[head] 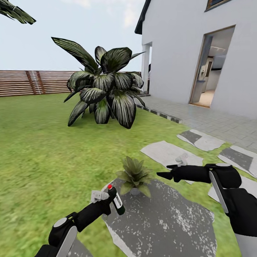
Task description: Pick up the pesticide atomizer in the garden and spray insectifuge to fully cover both potted plants in the garden.
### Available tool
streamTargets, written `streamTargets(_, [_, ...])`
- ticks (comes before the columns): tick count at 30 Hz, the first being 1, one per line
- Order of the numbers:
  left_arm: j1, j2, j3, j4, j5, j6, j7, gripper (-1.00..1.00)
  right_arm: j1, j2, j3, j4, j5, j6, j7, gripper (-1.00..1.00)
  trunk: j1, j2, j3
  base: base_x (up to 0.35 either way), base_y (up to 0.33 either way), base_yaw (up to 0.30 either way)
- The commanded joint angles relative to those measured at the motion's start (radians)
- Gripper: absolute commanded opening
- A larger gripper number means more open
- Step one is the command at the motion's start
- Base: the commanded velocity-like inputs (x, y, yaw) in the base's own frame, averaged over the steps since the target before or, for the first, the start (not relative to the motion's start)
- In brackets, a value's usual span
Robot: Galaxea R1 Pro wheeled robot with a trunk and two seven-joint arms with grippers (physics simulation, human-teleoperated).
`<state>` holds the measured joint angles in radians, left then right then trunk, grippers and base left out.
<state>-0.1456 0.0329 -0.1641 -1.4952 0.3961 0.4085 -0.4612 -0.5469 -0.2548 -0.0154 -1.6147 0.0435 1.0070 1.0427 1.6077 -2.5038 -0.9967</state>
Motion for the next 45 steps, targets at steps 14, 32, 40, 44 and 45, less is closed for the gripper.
streamTargets(14, [-0.017, -0.028, -0.075, 0.066, -0.001, -0.008, -0.003, -1.0, 0.032, 0.006, 0.061, -0.001, 0.008, 0.004, 0.054, 1.0, 0.0, 0.0, -0.001, 0.336, 0.0, 0.0])
streamTargets(32, [-0.015, -0.041, -0.096, 0.067, -0.002, -0.01, 0.007, -1.0, 0.045, 0.024, 0.151, 0.002, 0.066, 0.014, 0.038, 1.0, 0.0, 0.0, -0.001, 0.113, 0.0, 0.0])
streamTargets(40, [-0.026, -0.045, -0.147, 0.093, -0.001, 0.0, 0.021, -1.0, 0.046, 0.025, 0.162, 0.0, 0.066, 0.013, 0.039, 1.0, 0.0, 0.0, -0.001, 0.0, 0.0, 0.0])
streamTargets(44, [-0.046, -0.054, -0.152, 0.129, -0.001, 0.004, 0.019, -1.0, 0.047, 0.025, 0.165, -0.001, 0.065, 0.01, 0.041, 1.0, 0.0, 0.0, -0.001, 0.0, 0.0, 0.0])
streamTargets(45, [-0.051, -0.058, -0.152, 0.136, -0.001, 0.005, 0.019, -1.0, 0.047, 0.025, 0.173, -0.001, 0.065, 0.008, 0.041, 1.0, 0.0, 0.0, -0.001, 0.0, 0.0, 0.0])
